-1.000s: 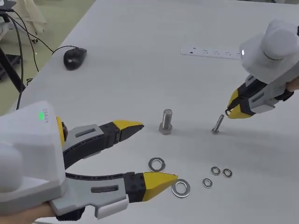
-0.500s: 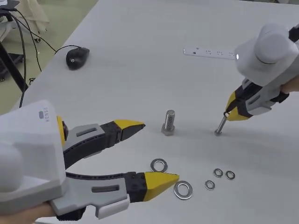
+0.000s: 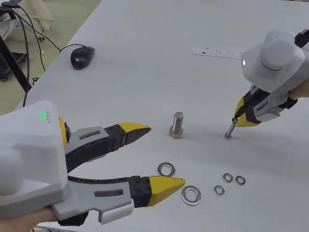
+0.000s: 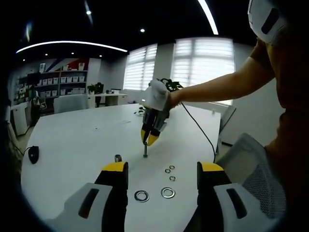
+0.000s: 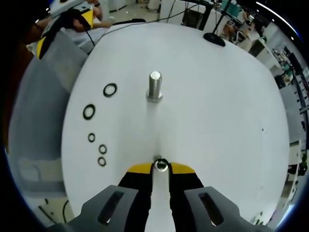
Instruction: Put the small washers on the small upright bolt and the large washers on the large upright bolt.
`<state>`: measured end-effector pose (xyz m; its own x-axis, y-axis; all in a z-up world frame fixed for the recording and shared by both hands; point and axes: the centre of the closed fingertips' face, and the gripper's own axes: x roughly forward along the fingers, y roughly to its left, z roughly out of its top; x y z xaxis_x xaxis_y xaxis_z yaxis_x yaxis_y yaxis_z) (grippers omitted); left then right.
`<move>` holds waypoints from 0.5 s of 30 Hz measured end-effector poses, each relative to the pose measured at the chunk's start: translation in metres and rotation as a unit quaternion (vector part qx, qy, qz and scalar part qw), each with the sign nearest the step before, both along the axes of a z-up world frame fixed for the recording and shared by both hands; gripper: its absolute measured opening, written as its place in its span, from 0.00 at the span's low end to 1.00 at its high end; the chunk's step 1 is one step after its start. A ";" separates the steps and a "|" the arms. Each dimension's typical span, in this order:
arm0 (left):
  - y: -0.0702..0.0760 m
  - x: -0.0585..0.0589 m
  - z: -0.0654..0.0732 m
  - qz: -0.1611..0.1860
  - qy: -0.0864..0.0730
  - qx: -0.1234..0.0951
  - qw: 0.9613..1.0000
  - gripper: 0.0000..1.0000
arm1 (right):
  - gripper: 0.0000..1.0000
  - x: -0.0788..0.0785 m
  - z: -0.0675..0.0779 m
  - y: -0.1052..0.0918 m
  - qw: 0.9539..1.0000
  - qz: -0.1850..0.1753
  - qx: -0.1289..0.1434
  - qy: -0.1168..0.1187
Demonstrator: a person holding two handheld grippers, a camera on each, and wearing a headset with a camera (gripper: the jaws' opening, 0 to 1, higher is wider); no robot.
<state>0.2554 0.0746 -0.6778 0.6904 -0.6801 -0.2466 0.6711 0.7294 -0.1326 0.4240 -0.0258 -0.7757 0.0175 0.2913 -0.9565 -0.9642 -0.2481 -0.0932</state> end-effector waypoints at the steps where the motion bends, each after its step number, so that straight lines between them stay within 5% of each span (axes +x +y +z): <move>1: 0.000 0.000 0.000 0.000 0.000 0.001 1.000 0.57 | 0.12 0.000 -0.002 0.000 1.000 0.000 0.000 0.001; 15: 0.004 0.002 0.002 0.008 -0.001 -0.002 1.000 0.57 | 0.13 -0.002 -0.031 -0.004 1.000 0.013 0.001 0.014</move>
<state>0.2573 0.0785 -0.6761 0.7010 -0.6706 -0.2427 0.6603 0.7388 -0.1344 0.4217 -0.0295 -0.8065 -0.0173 0.2936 -0.9558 -0.9599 -0.2724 -0.0662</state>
